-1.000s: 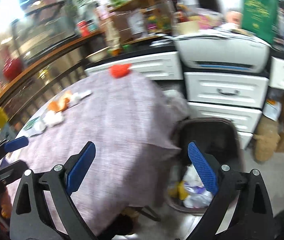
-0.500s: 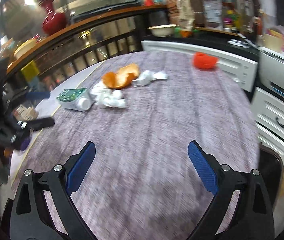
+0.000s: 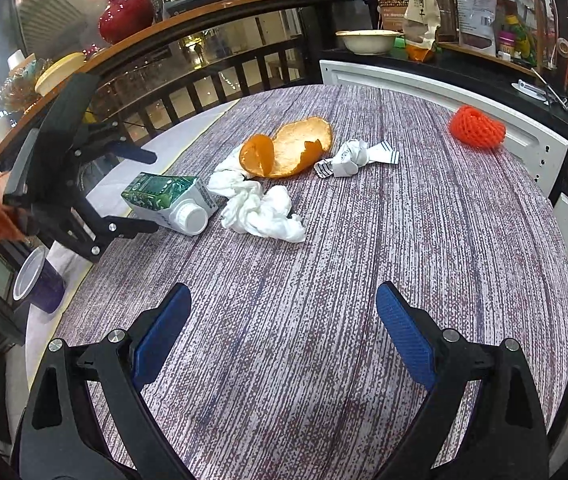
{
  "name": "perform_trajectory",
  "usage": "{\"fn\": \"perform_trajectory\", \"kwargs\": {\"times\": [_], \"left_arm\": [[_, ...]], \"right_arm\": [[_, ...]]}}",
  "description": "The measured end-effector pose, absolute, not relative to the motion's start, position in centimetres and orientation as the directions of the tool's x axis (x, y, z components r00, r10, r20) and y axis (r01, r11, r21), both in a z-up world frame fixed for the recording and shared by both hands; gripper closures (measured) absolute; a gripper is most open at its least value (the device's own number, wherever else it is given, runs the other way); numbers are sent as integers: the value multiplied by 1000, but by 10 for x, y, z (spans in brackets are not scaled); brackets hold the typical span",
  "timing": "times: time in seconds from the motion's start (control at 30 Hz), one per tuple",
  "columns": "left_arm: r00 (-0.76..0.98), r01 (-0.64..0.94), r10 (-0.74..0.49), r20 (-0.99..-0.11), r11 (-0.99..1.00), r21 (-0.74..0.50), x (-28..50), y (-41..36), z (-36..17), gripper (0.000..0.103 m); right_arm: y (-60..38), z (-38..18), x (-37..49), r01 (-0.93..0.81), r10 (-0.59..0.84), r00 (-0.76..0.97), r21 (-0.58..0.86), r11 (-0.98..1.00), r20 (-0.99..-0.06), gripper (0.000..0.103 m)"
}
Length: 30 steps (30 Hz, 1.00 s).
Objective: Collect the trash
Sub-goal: 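Grasp the green juice carton with the left gripper and lift it, then grasp the crumpled white tissue with the right gripper while left holds the carton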
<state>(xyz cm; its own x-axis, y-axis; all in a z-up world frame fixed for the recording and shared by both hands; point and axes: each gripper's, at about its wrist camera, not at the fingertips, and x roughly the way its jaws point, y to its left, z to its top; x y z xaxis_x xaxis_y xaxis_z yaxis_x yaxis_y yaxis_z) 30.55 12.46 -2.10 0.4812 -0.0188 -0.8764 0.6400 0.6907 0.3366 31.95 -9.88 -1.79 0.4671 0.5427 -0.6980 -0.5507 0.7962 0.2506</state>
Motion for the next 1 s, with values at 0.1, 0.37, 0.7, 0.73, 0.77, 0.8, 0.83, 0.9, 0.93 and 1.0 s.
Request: {"fn": "perform_trajectory", "kwargs": {"times": [0.1, 0.37, 0.7, 0.73, 0.77, 0.8, 0.83, 0.9, 0.93, 1.0], "left_arm": [[449, 696, -5, -893, 629, 347, 309, 119, -30, 16], [406, 722, 5, -914, 612, 325, 311, 119, -41, 34], [449, 639, -23, -893, 706, 303, 301, 115, -39, 52], [459, 623, -18, -888, 720, 307, 299, 114, -38, 54], [478, 596, -13, -878, 739, 314, 297, 114, -35, 55], [487, 580, -18, -873, 754, 308, 295, 114, -32, 55], [492, 563, -33, -870, 774, 289, 292, 114, -26, 55], [513, 537, -63, -856, 801, 263, 287, 116, -15, 55], [524, 531, -84, -847, 811, 248, 282, 117, -9, 55], [549, 492, -91, -831, 839, 233, 275, 119, -2, 55]], "right_arm": [[-98, -20, 325, -535, 540, 462, 264, 803, -704, 11], [-99, -22, 336, -513, 548, 451, 297, 805, -705, 11], [-99, -18, 336, -509, 560, 447, 316, 801, -698, 11], [-98, -18, 336, -511, 559, 446, 314, 800, -699, 11], [-96, -18, 336, -514, 559, 446, 311, 799, -699, 11], [-95, -18, 336, -518, 558, 446, 307, 798, -700, 11], [-93, -17, 336, -525, 554, 447, 296, 798, -702, 11], [-88, -17, 337, -534, 548, 448, 280, 798, -707, 11], [-86, -18, 337, -538, 548, 444, 278, 796, -709, 11], [-79, -20, 340, -549, 547, 433, 272, 790, -716, 11]]}}
